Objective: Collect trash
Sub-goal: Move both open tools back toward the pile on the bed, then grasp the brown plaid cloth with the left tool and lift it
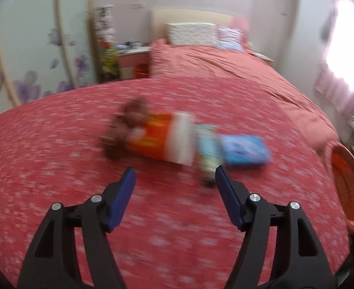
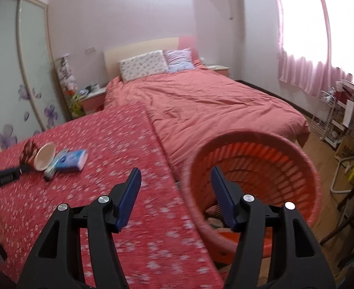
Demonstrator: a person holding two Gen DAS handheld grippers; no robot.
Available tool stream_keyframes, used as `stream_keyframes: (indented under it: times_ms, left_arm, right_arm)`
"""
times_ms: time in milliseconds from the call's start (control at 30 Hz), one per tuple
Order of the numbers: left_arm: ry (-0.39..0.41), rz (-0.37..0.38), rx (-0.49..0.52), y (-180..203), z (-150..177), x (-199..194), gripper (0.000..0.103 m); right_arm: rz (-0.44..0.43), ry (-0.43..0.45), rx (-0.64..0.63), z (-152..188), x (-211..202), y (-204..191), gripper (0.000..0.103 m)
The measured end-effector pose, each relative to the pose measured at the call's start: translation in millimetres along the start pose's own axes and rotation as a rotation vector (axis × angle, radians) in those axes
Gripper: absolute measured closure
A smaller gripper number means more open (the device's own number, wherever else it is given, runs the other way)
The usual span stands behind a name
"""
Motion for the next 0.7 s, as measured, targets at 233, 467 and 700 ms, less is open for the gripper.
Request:
stream_keyframes:
  times_ms: [233, 467, 700]
  left_arm:
    - [0.002, -0.051, -0.088, -57, -28, 16, 0.035]
    - [-0.042, -0.042, -0.094, -55, -45, 47, 0.035]
    - [-0.066, 0.004, -0.148, -70, -53, 62, 0.078]
  right_arm:
    - [-0.028, -0.05, -0.06, 7, 19, -48, 0.043]
    - [-0.055, -0.093, -0.102, 9, 36, -83, 0.043]
    - [-0.059, -0.126, -0.148, 17, 47, -109, 0.043]
Point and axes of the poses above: each gripper's, at about its wrist camera, not at the fingertips, and x roughly the way its jaws point, y to its right, z to its underside, the point moved 9 cm from there along x, roughly the way its jaws point, and after that the axes turned 12 degrees about -y, right-handed, at the moved point
